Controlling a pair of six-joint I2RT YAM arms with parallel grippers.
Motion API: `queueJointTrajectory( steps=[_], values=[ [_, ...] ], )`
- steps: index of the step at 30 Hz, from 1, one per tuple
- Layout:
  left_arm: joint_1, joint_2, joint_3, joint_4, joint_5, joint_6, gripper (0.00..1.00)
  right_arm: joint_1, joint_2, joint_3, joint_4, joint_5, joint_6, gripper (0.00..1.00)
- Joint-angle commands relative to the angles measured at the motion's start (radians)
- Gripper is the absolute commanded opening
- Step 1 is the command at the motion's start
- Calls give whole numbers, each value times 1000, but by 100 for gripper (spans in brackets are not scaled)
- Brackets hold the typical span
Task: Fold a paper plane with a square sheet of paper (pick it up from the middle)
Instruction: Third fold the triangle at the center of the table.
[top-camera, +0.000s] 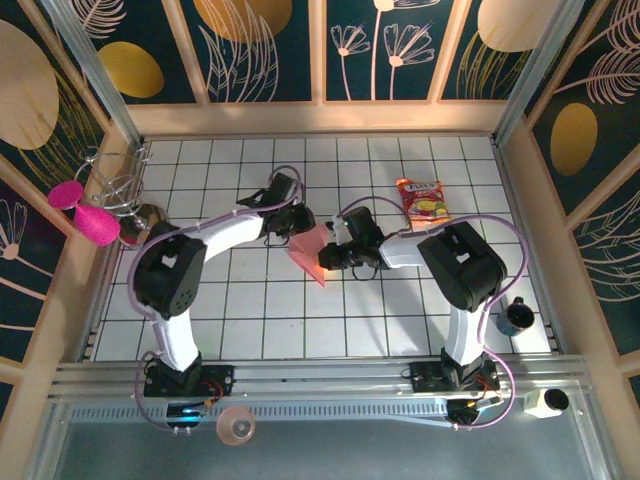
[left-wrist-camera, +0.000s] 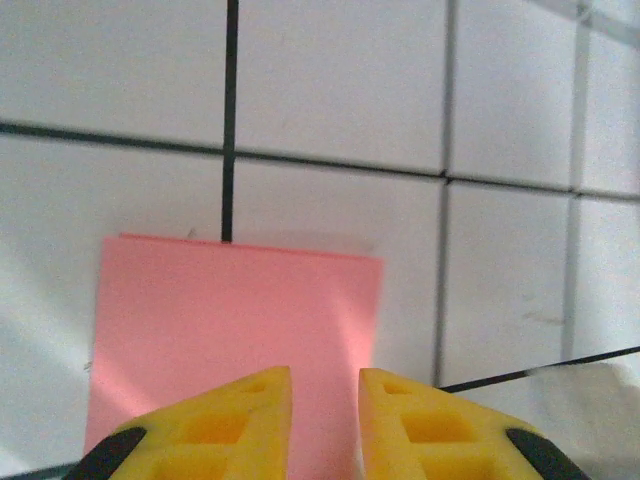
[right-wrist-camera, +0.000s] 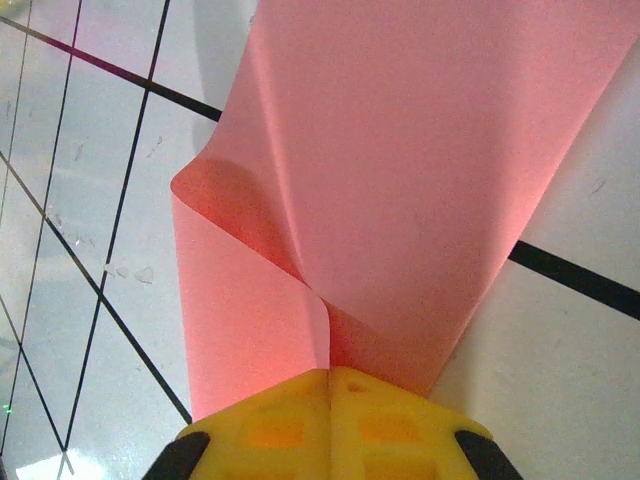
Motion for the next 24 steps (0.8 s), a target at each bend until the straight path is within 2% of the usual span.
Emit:
queueJointTrajectory(
  steps=[1,5,8,16,24],
  values=[
    [2,-94,-84,12,-50,-75,25,9,30,13,-37,10,-17,0],
    [-3,-185,-223,150,70,-184,21,10,32,12,-39,10,-16,0],
    [-25,-213,-302,207,115,-248,19,9,33,13,-40,8,-14,0],
    [-68,-212,-405,260,157,-328,14,13,39,13,-44,16,-19,0],
    [-79,-150,-366,252,154,-319,14,17,40,18,-52,20,-24,0]
  ],
)
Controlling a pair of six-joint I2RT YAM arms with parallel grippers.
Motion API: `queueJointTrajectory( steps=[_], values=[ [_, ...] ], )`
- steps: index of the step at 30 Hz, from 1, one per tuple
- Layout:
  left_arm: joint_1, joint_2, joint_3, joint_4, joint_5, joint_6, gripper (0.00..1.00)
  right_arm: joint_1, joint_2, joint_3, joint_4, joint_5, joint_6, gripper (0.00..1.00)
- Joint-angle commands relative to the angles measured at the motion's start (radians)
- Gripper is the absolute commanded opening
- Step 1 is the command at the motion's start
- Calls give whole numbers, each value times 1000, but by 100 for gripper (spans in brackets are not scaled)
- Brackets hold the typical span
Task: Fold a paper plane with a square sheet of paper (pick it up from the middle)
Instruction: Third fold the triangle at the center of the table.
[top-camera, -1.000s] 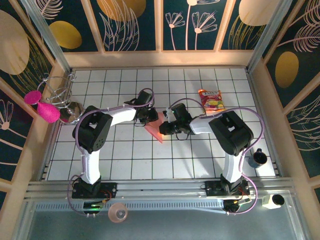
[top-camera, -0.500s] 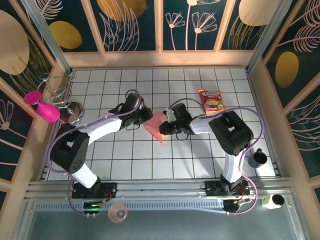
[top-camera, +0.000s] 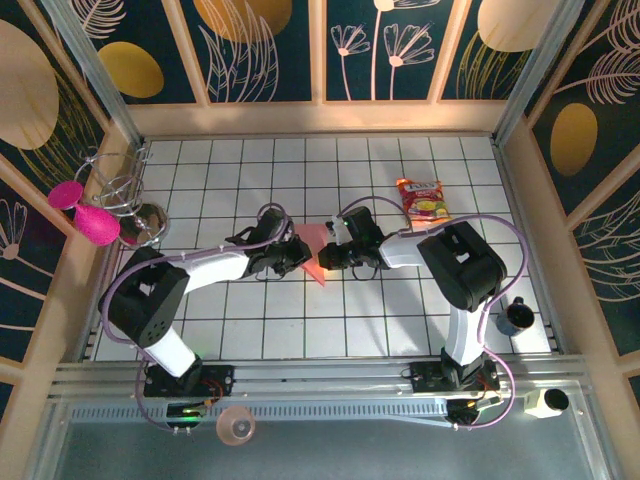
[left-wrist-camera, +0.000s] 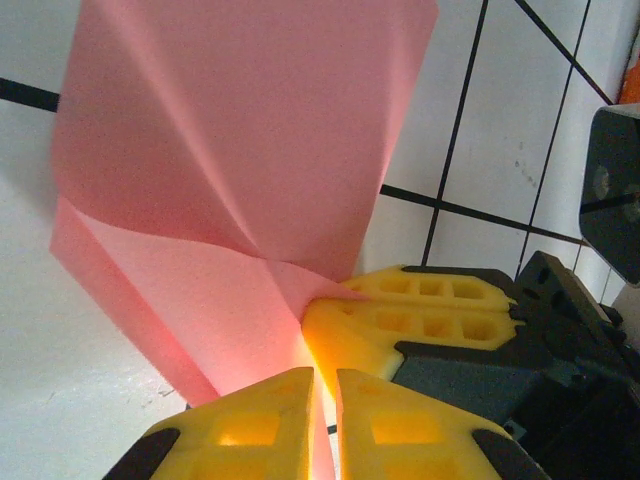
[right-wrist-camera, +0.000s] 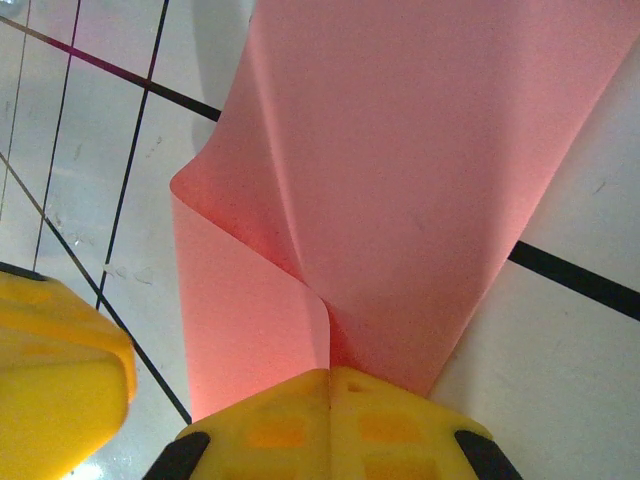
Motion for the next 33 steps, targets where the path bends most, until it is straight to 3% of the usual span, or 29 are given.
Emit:
queueJointTrajectory(
  steps=[1,33],
  values=[
    [-6,29,16,19,4,-20,14,16,35,14,-48,20,-25,0],
    [-8,52,-65,28,-37,-50,11,21,43,16,-57,24,-30,0]
  ],
)
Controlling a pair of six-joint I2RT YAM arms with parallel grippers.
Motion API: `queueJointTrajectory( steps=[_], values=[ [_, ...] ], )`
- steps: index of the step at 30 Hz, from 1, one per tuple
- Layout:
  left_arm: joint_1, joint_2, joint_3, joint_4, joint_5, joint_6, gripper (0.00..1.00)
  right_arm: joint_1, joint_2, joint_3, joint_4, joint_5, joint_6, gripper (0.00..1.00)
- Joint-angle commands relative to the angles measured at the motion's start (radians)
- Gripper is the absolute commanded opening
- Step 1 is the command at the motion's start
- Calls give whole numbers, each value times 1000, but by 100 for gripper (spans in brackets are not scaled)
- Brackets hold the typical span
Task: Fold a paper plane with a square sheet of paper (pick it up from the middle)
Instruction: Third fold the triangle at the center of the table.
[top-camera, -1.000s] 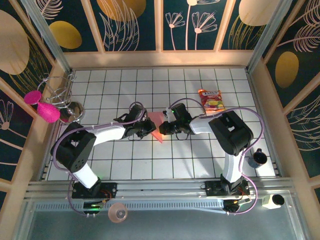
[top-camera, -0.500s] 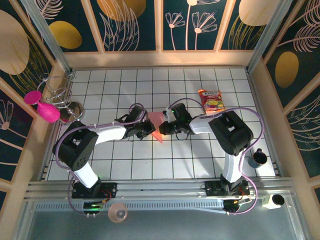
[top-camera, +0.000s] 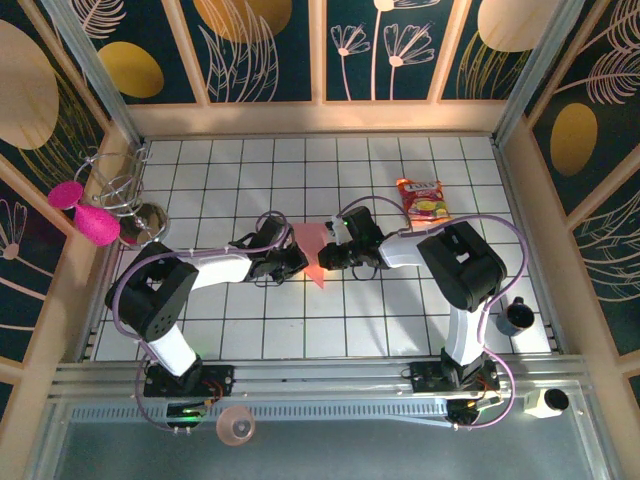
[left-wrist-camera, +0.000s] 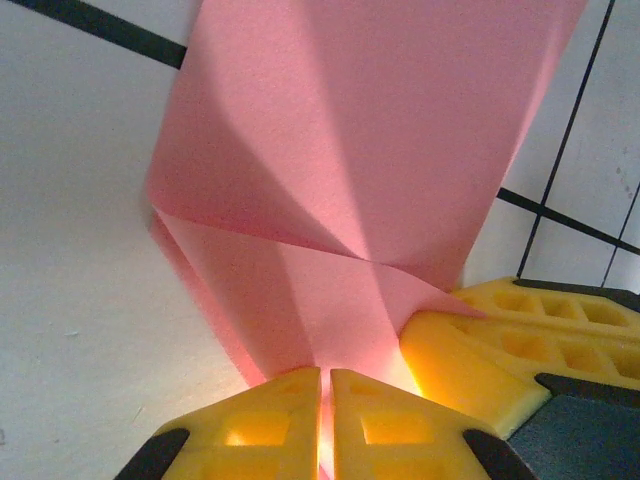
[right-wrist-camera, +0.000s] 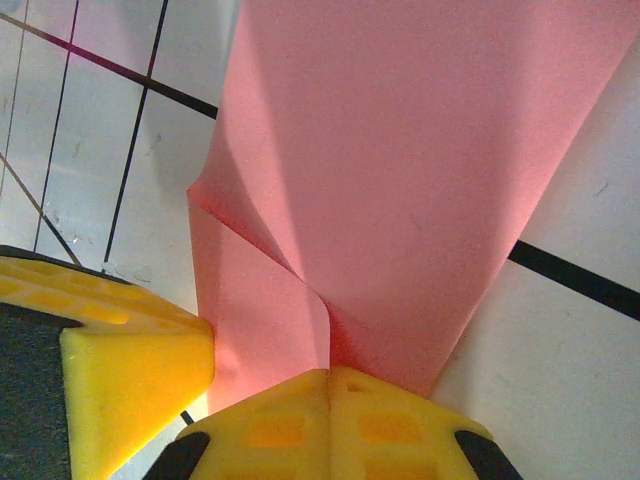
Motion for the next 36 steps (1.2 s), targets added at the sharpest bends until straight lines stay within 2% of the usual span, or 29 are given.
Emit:
queueJointTrajectory(
  steps=[1,22,29,36],
  values=[
    [-7,11,-20,6,-8,-23,11,20,43,13,-51,24,-22,0],
    [-7,44,-33,14,-10,-22,11,23,38,10,-51,21,-20,0],
    [-7,-11,25,7,-17,22,13,25,38,5,-52,27,-25,0],
    [-5,66,94,-56,-25,68,14,25,36,4,-51,33,-24,0]
  ],
)
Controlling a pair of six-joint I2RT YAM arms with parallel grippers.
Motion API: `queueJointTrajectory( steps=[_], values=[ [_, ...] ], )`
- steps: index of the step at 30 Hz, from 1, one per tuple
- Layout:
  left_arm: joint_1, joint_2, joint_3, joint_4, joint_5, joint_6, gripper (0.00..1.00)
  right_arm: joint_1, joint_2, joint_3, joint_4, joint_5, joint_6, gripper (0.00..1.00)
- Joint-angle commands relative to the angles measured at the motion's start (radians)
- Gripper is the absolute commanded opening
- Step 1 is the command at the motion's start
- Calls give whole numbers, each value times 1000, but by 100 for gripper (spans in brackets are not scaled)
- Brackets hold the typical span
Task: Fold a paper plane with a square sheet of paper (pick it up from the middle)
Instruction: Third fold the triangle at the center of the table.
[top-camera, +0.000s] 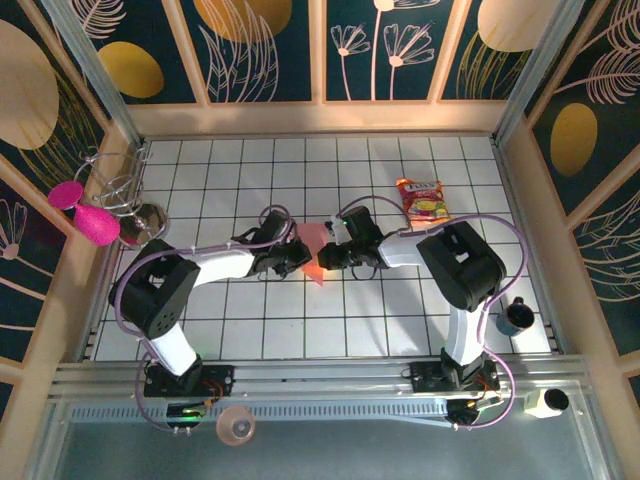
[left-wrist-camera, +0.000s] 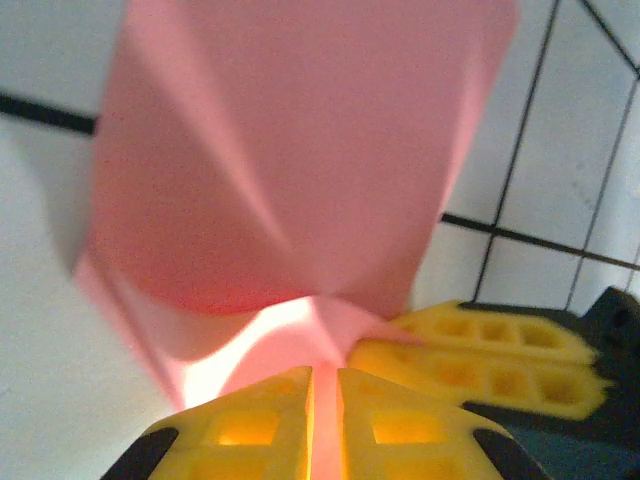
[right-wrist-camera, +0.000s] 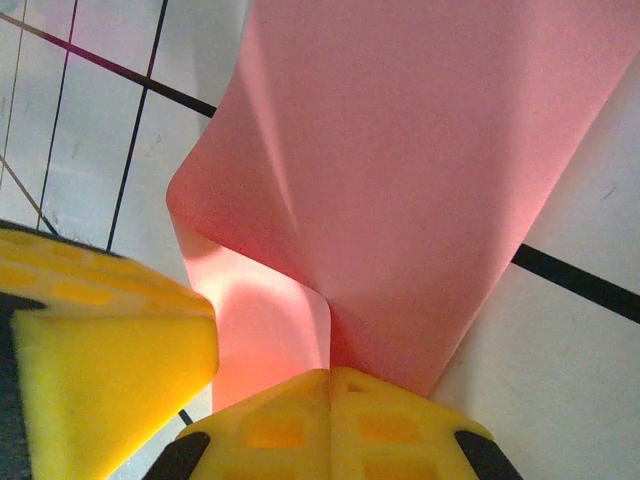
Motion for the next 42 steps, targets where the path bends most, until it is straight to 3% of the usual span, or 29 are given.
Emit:
queueJointTrajectory(
  steps=[1,13,21,25,32,42],
  values=[
    [-5,44,30,-55,-23,36,14,20,33,-2,-46,33,-25,0],
    [-5,106,25,-98,-64,51,12,21,25,2,-55,41,-19,0],
    [-5,113,-14,-91,-76,38,9,-4,-127,-4,-85,67,52,31],
    [-6,118,-19,-77,-71,33,9,-22,-201,-13,-127,114,73,34],
    [-6,125,-20,-10,-60,-5,9,5,-232,-30,-139,42,141,21],
    [-6,137,-19,51,-32,-35,8,78,-121,67,-232,23,262,3]
  ],
)
